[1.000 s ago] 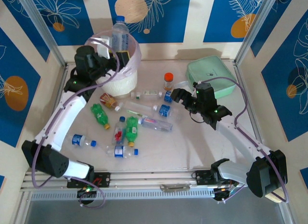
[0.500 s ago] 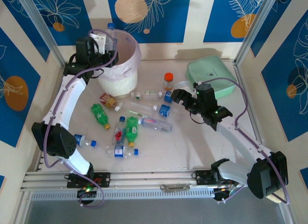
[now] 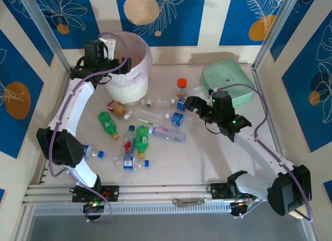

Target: Put the plastic bottles in the bin

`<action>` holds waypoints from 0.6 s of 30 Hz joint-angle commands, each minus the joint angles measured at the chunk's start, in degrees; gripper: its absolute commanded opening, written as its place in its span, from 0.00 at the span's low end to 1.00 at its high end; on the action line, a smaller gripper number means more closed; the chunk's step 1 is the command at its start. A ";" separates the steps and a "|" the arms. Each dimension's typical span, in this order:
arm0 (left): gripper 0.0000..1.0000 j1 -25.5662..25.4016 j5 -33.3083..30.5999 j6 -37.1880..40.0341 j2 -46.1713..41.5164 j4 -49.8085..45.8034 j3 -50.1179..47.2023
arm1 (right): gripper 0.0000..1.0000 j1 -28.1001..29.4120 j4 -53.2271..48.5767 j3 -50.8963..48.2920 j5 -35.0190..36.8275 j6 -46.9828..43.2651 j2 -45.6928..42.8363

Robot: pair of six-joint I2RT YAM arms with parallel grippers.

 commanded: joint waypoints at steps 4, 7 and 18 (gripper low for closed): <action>1.00 0.33 1.96 -1.10 -3.43 0.24 1.25 | 0.93 1.44 -0.38 0.78 0.07 -2.16 0.63; 1.00 0.34 3.89 -2.77 -5.79 2.02 -0.68 | 0.93 2.43 -0.38 1.54 0.16 -3.09 1.95; 1.00 0.05 13.81 -15.62 -21.99 24.77 -24.28 | 0.93 9.92 -10.33 12.97 -2.99 -17.31 13.55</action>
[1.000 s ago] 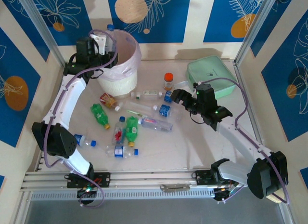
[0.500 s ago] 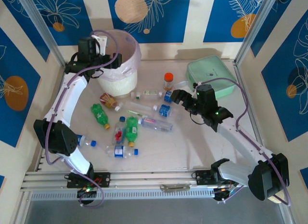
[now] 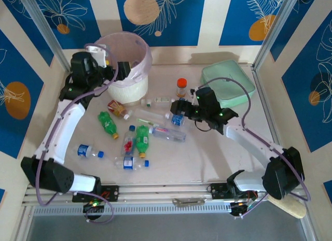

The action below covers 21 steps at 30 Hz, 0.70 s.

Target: Put the plastic bottles in the bin

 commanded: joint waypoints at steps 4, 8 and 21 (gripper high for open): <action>1.00 0.02 4.79 -11.10 -8.45 17.93 -14.63 | 0.93 4.07 -13.75 11.40 -6.76 -14.94 10.51; 1.00 0.04 4.95 -13.94 -13.38 24.01 -25.26 | 0.93 7.42 -21.18 18.25 -9.61 -23.68 18.05; 1.00 0.15 -3.95 -16.99 -26.07 19.27 -45.81 | 0.95 17.18 -35.66 32.90 11.24 -39.88 34.20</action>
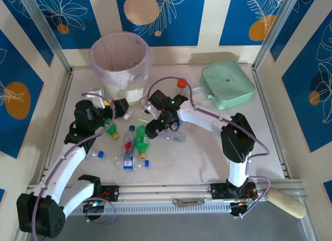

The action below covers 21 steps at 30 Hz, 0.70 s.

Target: Put the plastic bottles in the bin

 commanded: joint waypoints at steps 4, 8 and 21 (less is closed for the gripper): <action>1.00 0.16 -6.49 -6.12 -2.87 2.93 -6.79 | 0.95 2.06 -6.86 5.27 10.78 -7.47 5.53; 1.00 0.11 -7.06 -9.27 -2.10 6.95 -9.17 | 0.95 3.02 -7.47 7.05 15.56 -9.61 8.75; 1.00 0.14 -4.69 -11.59 1.31 9.28 -9.64 | 0.90 4.53 -7.58 7.96 16.66 -9.43 15.22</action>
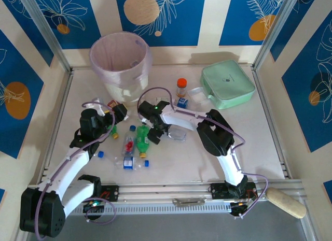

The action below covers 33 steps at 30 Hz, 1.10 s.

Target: Put the plastic bottles in the bin

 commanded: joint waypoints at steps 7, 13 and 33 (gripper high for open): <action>1.00 0.11 0.91 -1.75 0.34 2.43 -0.67 | 0.83 0.79 -1.39 0.82 0.41 -0.73 2.08; 1.00 0.17 1.39 -2.15 0.72 2.79 -0.76 | 0.69 0.72 -1.14 0.33 0.33 -0.82 2.08; 1.00 0.18 2.27 -1.99 0.78 2.35 -0.98 | 0.48 0.47 1.55 0.43 -7.98 -1.05 -4.75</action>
